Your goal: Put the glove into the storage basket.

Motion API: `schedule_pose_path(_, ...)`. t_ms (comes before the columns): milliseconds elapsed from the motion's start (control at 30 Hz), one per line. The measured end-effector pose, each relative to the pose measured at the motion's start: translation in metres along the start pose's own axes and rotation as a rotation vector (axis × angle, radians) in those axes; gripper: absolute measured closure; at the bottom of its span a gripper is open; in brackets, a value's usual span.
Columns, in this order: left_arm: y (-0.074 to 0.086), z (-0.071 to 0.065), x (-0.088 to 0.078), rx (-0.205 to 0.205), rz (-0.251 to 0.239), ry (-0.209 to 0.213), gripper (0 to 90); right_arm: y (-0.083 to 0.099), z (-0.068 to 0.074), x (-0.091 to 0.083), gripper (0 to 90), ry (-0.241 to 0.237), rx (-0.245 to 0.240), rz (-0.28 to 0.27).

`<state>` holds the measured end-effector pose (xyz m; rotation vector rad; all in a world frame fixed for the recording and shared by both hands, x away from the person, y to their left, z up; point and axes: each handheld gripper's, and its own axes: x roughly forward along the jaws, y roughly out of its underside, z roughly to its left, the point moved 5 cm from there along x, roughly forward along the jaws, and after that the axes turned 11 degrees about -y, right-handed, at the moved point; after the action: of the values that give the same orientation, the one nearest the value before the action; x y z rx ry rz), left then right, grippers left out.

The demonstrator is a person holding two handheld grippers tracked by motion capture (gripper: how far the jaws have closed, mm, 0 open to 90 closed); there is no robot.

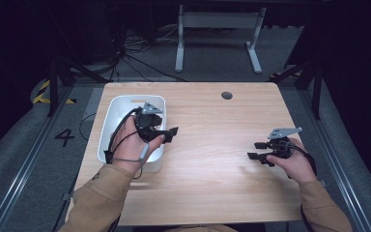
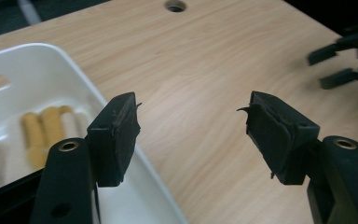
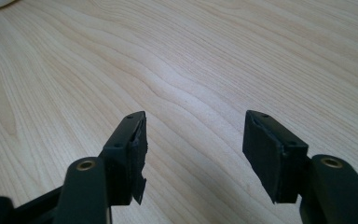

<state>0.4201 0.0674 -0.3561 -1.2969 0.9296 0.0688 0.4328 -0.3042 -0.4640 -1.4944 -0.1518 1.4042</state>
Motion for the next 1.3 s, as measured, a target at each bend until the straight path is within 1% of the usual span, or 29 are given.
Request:
schedule_pose_path(100, 0.007, -0.015, 0.002, 0.045, -0.004, 0.073, 35.3, 0.001, 0.000, 0.001, 40.7, -0.004, 0.001, 0.003)
schedule_pose_path(167, 0.011, -0.023, 0.004, 0.078, -0.003, 0.104, 35.4, 0.001, 0.000, 0.002, 40.6, -0.003, 0.002, 0.008)
schedule_pose_path(267, 0.017, -0.031, 0.008, 0.080, 0.006, 0.143, 35.7, 0.001, 0.001, 0.003, 40.5, -0.007, 0.000, 0.013)
schedule_pose_path(367, 0.023, -0.039, 0.014, 0.083, -0.004, 0.194, 36.7, 0.002, 0.001, 0.004, 40.5, -0.010, -0.002, 0.017)
schedule_pose_path(467, 0.028, -0.047, 0.021, 0.118, -0.009, 0.237, 37.3, 0.003, 0.001, 0.005, 40.5, -0.011, -0.001, 0.022)
schedule_pose_path(500, 0.031, -0.049, 0.023, 0.126, -0.001, 0.249, 37.3, 0.003, 0.001, 0.006, 40.5, -0.012, -0.001, 0.023)
schedule_pose_path(600, 0.035, -0.057, 0.026, 0.140, -0.010, 0.281, 38.0, 0.004, 0.001, 0.006, 40.4, -0.014, 0.001, 0.025)
schedule_pose_path(667, 0.039, -0.062, 0.028, 0.173, 0.001, 0.306, 38.3, 0.004, 0.001, 0.006, 40.3, -0.013, 0.004, 0.026)
schedule_pose_path(733, 0.042, -0.067, 0.031, 0.179, -0.001, 0.334, 39.4, 0.004, 0.001, 0.007, 40.2, -0.014, 0.007, 0.026)
schedule_pose_path(800, 0.045, -0.070, 0.035, 0.178, 0.007, 0.351, 39.4, 0.004, 0.000, 0.007, 40.2, -0.016, 0.005, 0.028)
schedule_pose_path(967, 0.052, -0.073, 0.051, 0.185, 0.020, 0.370, 40.4, 0.006, -0.001, 0.010, 40.1, -0.013, 0.005, 0.035)
schedule_pose_path(1167, 0.062, -0.079, 0.063, 0.208, 0.026, 0.400, 40.4, 0.007, -0.001, 0.011, 40.1, -0.017, 0.006, 0.035)
schedule_pose_path(1200, 0.062, -0.079, 0.063, 0.208, 0.026, 0.400, 40.0, 0.007, -0.001, 0.011, 40.1, -0.017, 0.006, 0.035)
schedule_pose_path(1300, 0.072, -0.082, 0.072, 0.212, 0.047, 0.399, 39.0, 0.008, -0.001, 0.012, 40.1, -0.018, 0.010, 0.037)
